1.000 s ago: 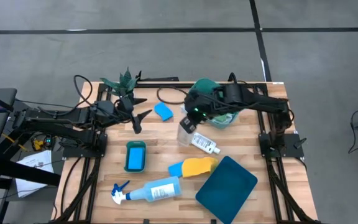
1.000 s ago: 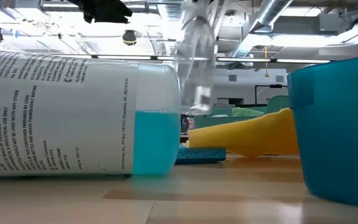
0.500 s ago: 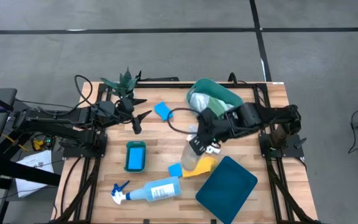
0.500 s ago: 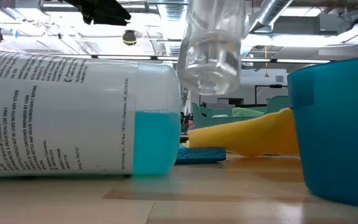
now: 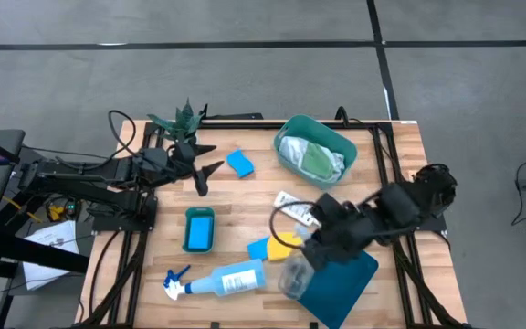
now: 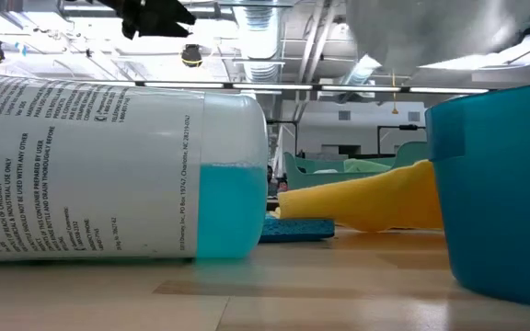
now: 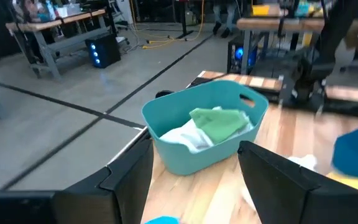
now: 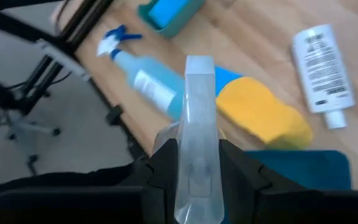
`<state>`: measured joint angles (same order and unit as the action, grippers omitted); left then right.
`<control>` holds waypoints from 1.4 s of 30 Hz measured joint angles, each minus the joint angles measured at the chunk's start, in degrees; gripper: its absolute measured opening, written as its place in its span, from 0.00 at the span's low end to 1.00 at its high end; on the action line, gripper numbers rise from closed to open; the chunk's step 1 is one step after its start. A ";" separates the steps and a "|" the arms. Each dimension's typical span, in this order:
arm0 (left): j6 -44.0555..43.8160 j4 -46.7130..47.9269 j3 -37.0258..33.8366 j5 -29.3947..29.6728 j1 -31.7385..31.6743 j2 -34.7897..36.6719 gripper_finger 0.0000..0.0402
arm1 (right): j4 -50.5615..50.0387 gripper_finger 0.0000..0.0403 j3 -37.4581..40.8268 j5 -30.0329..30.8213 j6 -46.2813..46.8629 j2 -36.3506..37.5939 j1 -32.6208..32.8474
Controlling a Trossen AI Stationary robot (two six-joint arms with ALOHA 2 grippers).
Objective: Pick & Place Kitchen Items
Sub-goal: Put the transparent spray bottle into the blue bin
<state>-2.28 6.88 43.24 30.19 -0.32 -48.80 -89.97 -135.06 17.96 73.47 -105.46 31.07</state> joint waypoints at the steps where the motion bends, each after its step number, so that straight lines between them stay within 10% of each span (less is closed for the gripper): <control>1: -1.06 -0.44 0.00 0.01 0.00 0.00 0.58 | 0.32 0.20 0.31 0.00 0.40 0.79 1.15; 15: -17.99 -5.78 0.00 0.25 4.44 0.02 0.58 | -0.14 0.20 0.28 7.89 0.67 6.27 16.32; 42: -21.24 -18.96 0.00 0.22 16.67 -7.04 0.58 | -0.14 0.20 11.64 9.24 -20.19 2.99 23.32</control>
<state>-23.52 -12.08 43.24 30.40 16.35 -55.83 -90.10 -123.42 27.20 53.28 -102.48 54.39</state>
